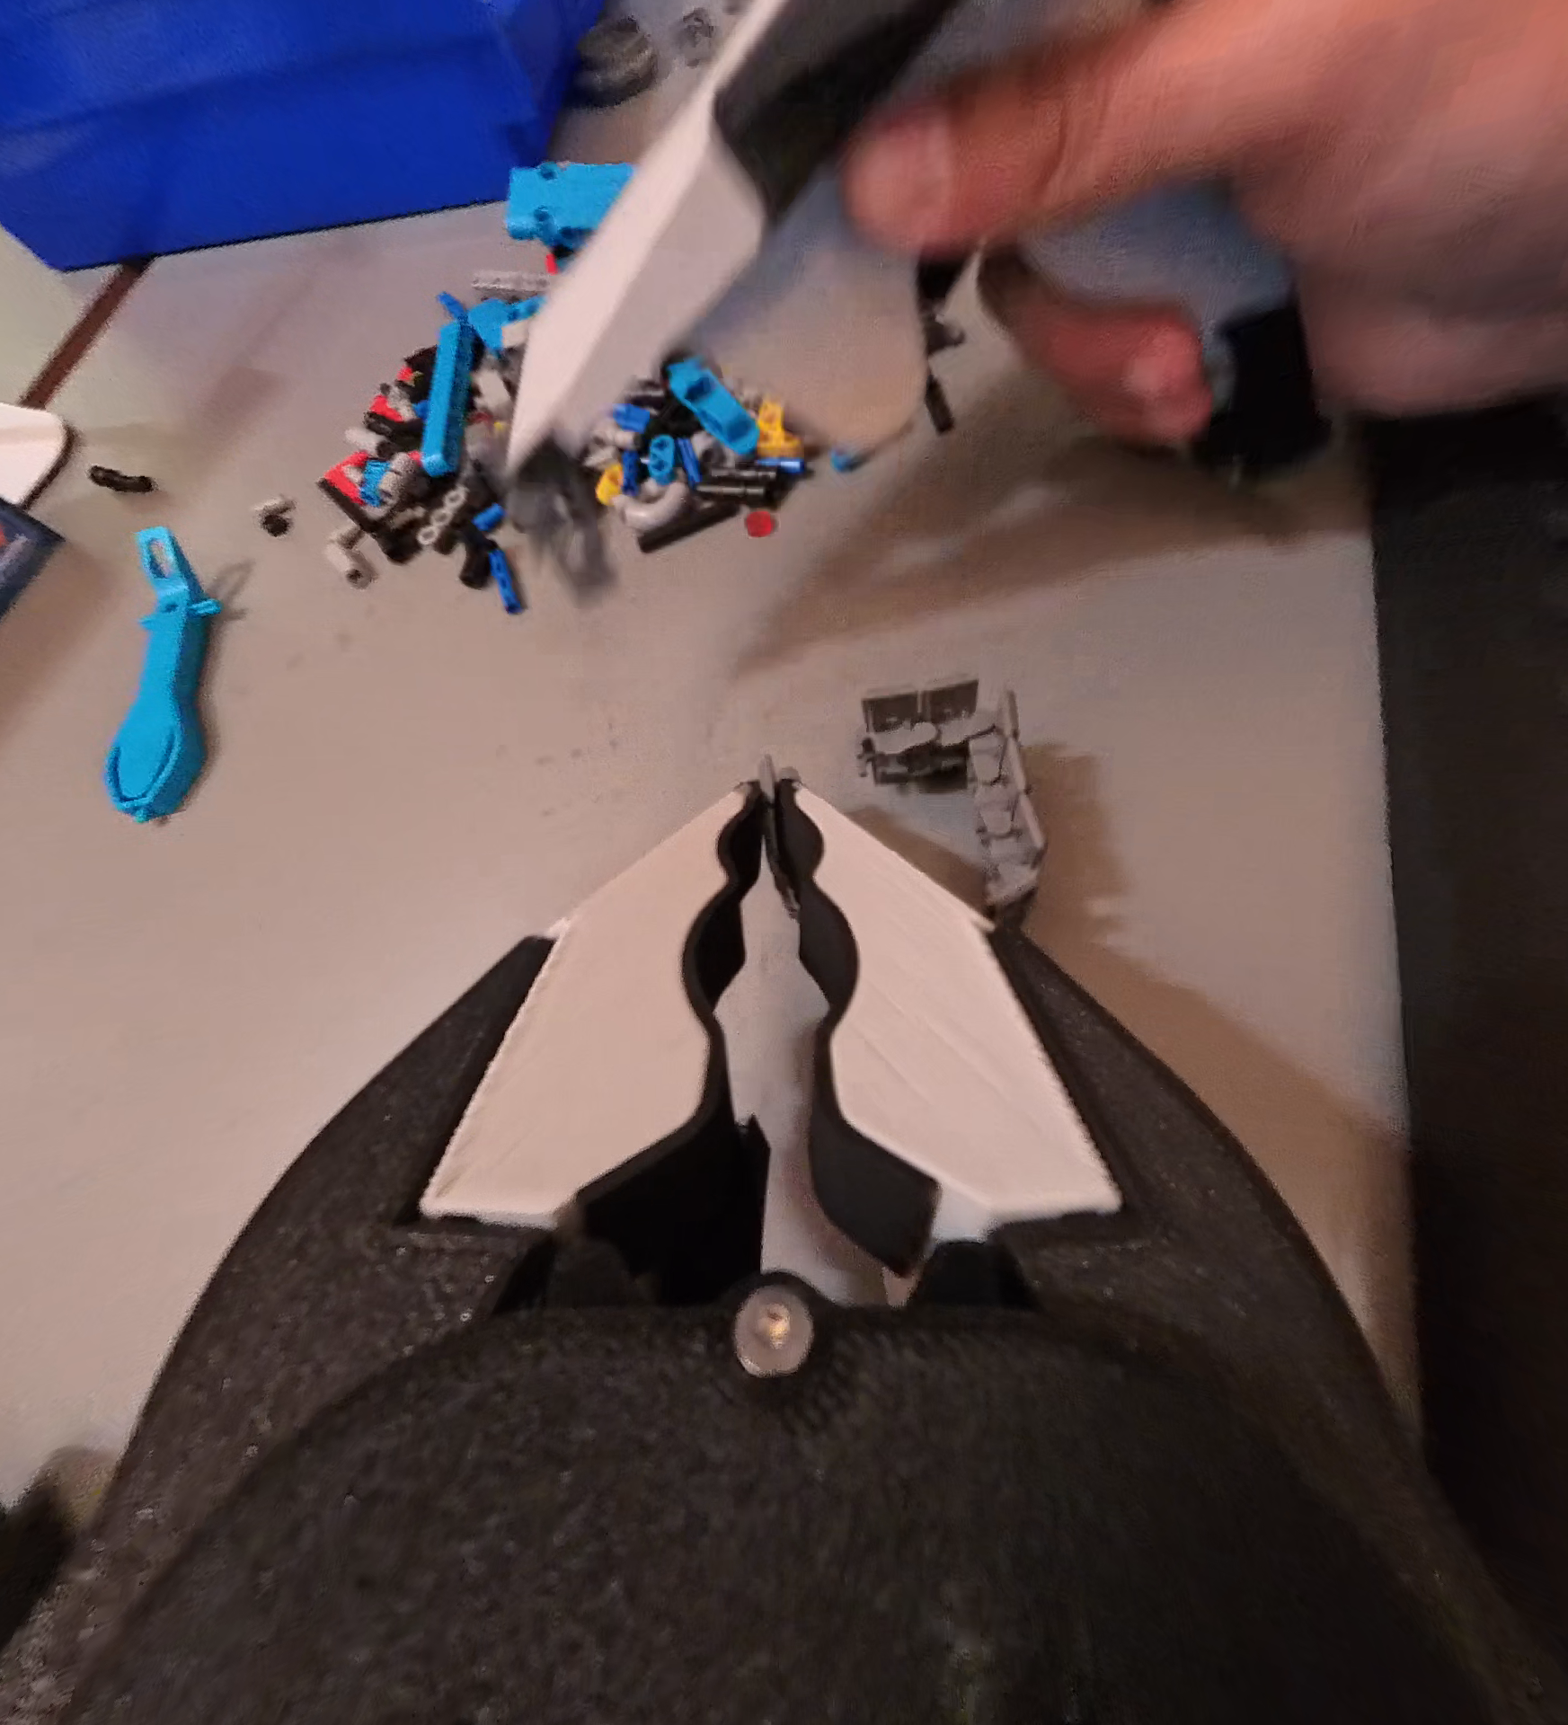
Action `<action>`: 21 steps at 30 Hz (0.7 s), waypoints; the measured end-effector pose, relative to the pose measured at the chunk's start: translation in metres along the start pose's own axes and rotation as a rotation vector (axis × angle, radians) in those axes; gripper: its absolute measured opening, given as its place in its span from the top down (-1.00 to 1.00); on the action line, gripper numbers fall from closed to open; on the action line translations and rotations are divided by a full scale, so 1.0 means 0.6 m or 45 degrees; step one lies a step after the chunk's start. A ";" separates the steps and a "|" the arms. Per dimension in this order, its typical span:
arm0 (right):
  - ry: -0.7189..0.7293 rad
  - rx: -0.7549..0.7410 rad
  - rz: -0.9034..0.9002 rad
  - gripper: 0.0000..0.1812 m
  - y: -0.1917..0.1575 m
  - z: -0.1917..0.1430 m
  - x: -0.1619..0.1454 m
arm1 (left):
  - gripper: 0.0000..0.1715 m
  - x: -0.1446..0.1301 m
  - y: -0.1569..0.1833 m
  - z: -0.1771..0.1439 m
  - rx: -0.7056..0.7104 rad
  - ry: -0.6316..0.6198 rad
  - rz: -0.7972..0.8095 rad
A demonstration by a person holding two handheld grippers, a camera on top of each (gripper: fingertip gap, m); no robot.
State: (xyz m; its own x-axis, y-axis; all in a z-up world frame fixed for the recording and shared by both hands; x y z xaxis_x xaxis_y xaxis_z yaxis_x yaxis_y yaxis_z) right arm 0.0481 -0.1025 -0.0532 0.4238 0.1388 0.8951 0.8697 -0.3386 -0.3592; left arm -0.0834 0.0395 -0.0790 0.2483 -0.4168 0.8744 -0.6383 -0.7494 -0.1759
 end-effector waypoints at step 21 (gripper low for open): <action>0.311 -0.356 -0.585 0.67 0.176 -0.188 0.126 | 0.76 -0.014 -0.070 -0.041 -0.082 0.116 -0.598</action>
State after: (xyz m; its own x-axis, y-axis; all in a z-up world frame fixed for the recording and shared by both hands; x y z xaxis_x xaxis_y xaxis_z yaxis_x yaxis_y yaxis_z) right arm 0.1433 -0.2331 0.0061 -0.0802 0.1220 0.9893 0.8366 -0.5313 0.1334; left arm -0.0765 0.0872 -0.0680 0.4577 0.0083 0.8891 -0.5170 -0.8110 0.2737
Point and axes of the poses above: each gripper's, where its closed fingertips meet, z out along the fingers, x out of its top, y = z × x across the jaws, the point moved 10 cm from there along -z, back along the fingers, and after that the axes turned 8 degrees about y, right-handed, at the moved point
